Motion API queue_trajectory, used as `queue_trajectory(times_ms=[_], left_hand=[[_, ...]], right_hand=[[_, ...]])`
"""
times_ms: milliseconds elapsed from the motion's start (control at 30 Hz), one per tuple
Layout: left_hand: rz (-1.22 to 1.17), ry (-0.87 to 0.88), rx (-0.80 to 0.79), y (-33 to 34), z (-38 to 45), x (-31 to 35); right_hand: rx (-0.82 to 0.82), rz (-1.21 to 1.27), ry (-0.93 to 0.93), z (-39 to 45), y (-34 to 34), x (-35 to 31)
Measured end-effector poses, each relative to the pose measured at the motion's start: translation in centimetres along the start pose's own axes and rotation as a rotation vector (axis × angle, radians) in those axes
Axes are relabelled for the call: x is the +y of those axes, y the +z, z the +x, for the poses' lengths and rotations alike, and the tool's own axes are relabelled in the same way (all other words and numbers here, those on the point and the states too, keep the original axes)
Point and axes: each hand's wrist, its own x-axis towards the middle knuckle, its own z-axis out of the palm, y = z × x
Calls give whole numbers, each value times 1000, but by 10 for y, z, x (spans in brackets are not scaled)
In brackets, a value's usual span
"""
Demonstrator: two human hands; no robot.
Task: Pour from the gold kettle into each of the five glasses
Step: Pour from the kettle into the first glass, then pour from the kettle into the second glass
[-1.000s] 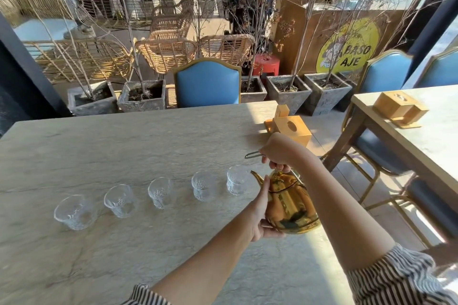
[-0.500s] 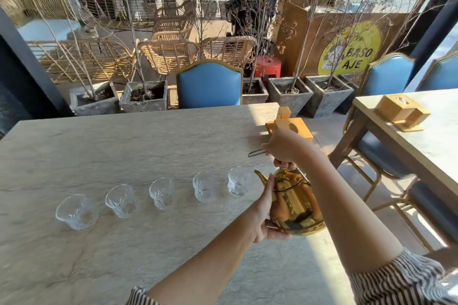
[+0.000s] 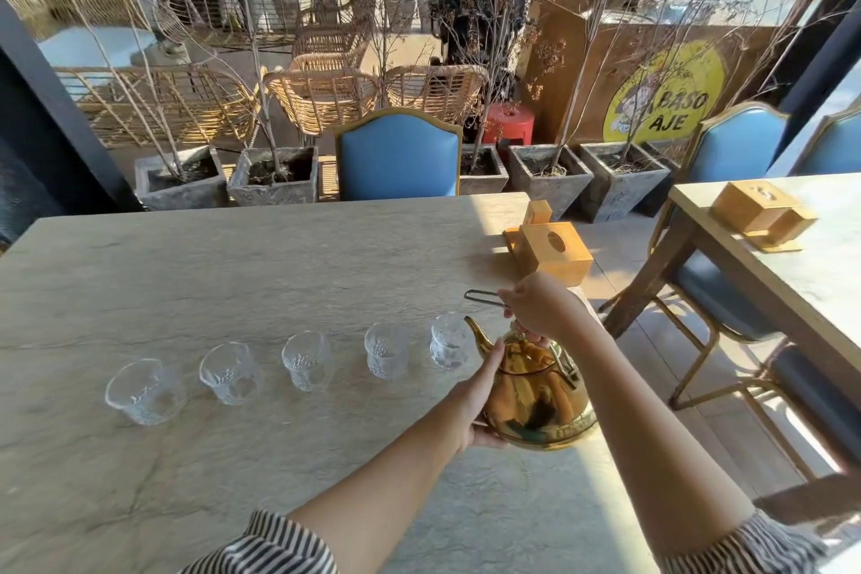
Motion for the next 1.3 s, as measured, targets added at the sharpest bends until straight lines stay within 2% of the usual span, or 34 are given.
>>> queue_trajectory(times_ms=[167,567,1000,1300], left_hand=[[-3,2,18,-6,2,-2],[-51,33,51,-26,-14,-8],[-129,-13,67,-63,-35,-7],[-171,-41,45,-68,-36,-7]], right_hand=[[66,35,-26,-4,6,5],[23,81,-78,-15,12,-23],[-36,-66,-143,-5,46,-75],[-72,-172,-86,-9,45,-96]])
